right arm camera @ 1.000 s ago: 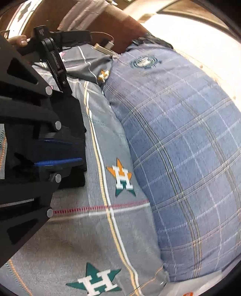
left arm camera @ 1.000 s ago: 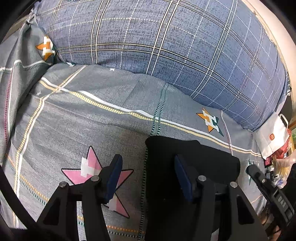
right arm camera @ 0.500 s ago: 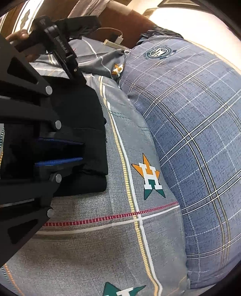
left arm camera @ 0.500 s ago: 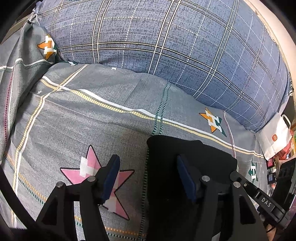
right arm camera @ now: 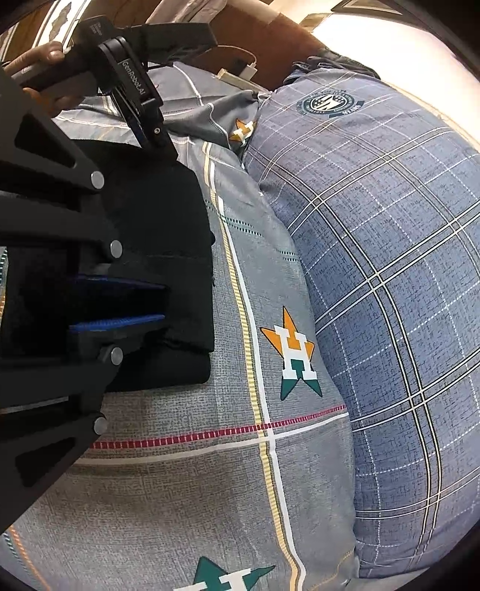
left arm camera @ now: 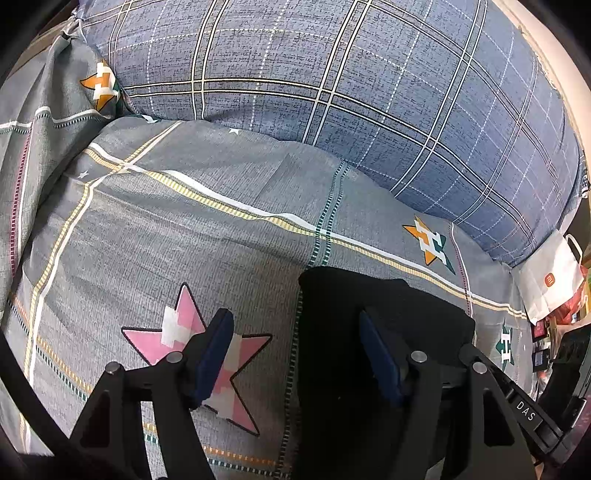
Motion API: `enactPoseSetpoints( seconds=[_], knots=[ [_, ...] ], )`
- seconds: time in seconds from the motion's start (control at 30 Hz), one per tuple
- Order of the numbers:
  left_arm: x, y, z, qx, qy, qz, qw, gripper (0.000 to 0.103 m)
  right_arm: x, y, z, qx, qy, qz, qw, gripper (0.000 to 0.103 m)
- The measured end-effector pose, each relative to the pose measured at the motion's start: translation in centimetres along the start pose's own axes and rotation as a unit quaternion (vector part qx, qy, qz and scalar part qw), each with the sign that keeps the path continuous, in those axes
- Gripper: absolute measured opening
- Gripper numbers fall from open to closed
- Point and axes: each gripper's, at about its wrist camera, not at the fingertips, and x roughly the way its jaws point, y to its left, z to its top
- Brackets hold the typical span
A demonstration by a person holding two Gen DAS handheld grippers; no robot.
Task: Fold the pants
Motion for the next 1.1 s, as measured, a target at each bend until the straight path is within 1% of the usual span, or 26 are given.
enactPoseSetpoints(
  seconds=[0.3,0.47,0.6,0.83,1.1],
  knots=[
    [0.0,0.0,0.0,0.000,0.001,0.001,1.0000,0.072,-0.1,0.2,-0.1,-0.001,-0.003,-0.004,1.000,0.017],
    [-0.3,-0.3,-0.2,0.003,-0.001,0.011,0.9999,0.072,-0.3,0.4,-0.2,0.000,0.002,-0.012,1.000,0.017],
    [-0.7,-0.7,-0.4,0.015,-0.007,0.023,0.9996,0.072,-0.7,0.7,-0.4,-0.002,0.006,-0.021,1.000,0.017],
    [-0.7,-0.6,-0.4,0.013,-0.003,0.023,0.9996,0.072,-0.6,1.0,-0.6,-0.010,0.006,-0.031,0.999,0.019],
    [-0.9,-0.8,-0.6,0.020,-0.005,0.031,0.9993,0.073,-1.0,1.3,-0.9,-0.008,0.009,-0.036,0.999,0.021]
  ],
)
